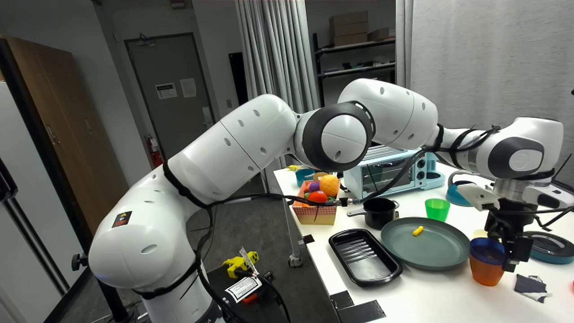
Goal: Pour the things in the cup onto the plate
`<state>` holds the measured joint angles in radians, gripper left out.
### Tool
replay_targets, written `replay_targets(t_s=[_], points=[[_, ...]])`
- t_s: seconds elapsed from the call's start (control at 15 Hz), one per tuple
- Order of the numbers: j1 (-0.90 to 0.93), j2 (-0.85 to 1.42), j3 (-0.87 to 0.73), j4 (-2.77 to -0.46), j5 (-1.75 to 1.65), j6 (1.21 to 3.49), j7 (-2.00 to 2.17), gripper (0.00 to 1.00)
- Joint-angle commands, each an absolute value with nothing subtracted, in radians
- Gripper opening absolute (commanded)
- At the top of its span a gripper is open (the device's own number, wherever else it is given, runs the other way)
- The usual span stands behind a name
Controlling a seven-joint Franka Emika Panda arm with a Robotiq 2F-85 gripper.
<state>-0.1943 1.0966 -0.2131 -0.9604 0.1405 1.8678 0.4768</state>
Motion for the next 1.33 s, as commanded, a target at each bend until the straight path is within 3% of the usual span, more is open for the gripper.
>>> replay_targets(t_s=[0.0,0.4,0.47,0.53,0.67,1.13,1.27], points=[[-0.207,1.137,-0.205,-0.870,0.122,1.800,0.512,0.58],[-0.194,1.108,-0.227,-0.900,0.134,1.816,0.505,0.12],[-0.194,1.108,-0.228,-0.898,0.134,1.809,0.505,0.17],[-0.194,1.107,-0.228,-0.899,0.134,1.806,0.503,0.46],[-0.194,1.095,-0.225,-0.915,0.137,1.814,0.496,0.44],[-0.176,0.981,-0.219,-1.051,0.135,1.884,0.443,0.95],[-0.167,0.944,-0.215,-1.096,0.134,1.899,0.418,1.00]])
